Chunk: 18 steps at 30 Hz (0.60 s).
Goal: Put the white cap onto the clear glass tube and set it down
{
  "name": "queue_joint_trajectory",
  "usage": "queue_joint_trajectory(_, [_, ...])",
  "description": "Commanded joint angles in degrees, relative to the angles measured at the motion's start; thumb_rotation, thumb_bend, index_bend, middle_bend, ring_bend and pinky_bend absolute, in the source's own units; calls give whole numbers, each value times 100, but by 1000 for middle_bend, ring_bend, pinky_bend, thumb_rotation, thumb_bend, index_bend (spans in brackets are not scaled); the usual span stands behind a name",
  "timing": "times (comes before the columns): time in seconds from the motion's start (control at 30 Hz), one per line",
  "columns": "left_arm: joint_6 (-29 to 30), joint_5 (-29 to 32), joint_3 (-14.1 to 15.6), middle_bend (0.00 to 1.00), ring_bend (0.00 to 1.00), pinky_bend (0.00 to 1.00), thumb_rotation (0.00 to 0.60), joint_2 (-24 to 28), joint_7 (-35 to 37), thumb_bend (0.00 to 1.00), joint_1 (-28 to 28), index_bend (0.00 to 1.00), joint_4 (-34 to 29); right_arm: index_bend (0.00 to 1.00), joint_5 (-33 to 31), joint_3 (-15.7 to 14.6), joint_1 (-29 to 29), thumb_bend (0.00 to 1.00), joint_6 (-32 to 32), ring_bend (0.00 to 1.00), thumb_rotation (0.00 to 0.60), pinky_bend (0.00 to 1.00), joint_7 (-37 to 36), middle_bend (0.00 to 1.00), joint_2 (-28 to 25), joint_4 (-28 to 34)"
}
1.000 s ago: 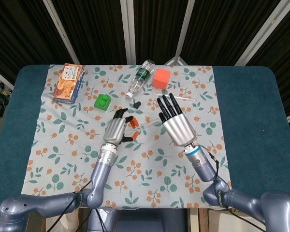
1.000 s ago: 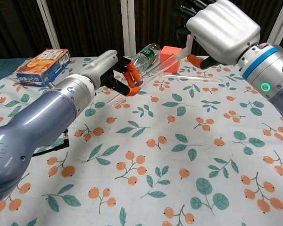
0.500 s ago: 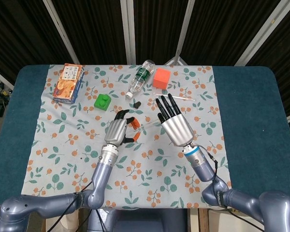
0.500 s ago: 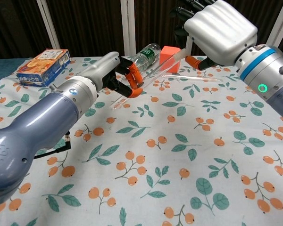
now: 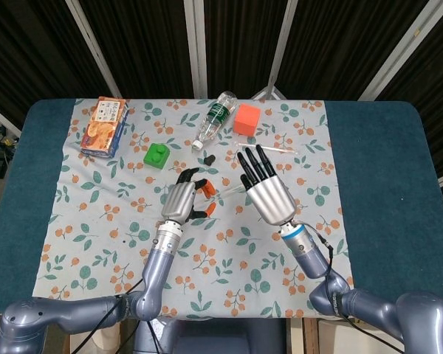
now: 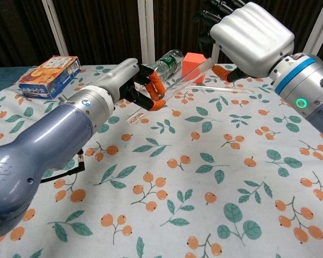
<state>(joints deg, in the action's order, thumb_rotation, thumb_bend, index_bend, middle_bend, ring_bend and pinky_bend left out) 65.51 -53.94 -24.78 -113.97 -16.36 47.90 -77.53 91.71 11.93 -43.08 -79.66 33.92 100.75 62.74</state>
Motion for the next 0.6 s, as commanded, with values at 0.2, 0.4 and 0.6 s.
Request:
queue_joint_trajectory(0.2, [-15,9,6,565,94,0,600,17,-41,679,16,558,-23,595,12,-11,2,456,-3,0,600,0,-36,167,-1,19])
queue_joint_trajectory(0.4, [-29,5,1,565,94,0,600,3,-44,679,42,558,-32,595,26,-2,-17,456,7,0,600,0,-36,167,-18,60])
queue_joint_trajectory(0.6, [-28,1,9,565,94,0,600,18,-46,679,41,558,-45,357,4,-12,-5,456,50,0,600,0,37,140,-51,102])
